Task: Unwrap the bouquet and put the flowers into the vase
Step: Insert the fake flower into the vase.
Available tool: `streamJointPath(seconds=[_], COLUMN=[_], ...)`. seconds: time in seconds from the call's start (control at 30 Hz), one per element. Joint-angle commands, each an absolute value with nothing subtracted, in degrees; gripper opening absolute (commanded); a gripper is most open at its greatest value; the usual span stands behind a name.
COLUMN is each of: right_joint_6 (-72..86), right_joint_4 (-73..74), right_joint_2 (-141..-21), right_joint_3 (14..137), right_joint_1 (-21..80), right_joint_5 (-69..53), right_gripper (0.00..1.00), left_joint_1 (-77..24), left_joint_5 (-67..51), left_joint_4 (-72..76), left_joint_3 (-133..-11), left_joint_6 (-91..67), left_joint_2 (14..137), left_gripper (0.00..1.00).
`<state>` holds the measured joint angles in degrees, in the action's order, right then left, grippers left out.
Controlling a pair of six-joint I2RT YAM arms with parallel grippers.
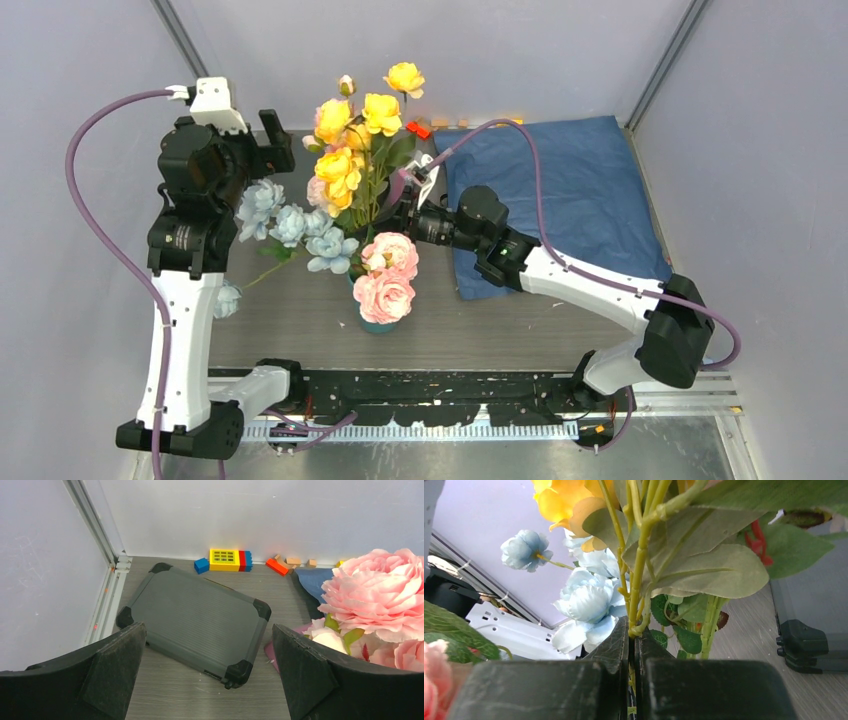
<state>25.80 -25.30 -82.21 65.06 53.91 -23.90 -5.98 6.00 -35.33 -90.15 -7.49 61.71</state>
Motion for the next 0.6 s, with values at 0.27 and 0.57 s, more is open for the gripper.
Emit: streamJointPath(seconds=[0.27,0.57], right_joint_6=[25.22,24.85], right_joint_4=[-29.14,-28.31], right_joint_2=[-83.81,-83.42], right_joint_3=[60.6,59.42], right_joint_1=[56.06,56.33], right_joint_5=[-22.29,-21.51], right_gripper=[0.05,0.22], left_joint_1=[-5.76,-5.72], left_joint_5=[5.75,5.55], left_joint_4=[-31.74,-31.03], left_joint_3=[-88.1,-86.67], left_joint_6=[-6.37,-6.02], left_joint_2=[59.51,58.55], left_gripper=[1.0,1.0])
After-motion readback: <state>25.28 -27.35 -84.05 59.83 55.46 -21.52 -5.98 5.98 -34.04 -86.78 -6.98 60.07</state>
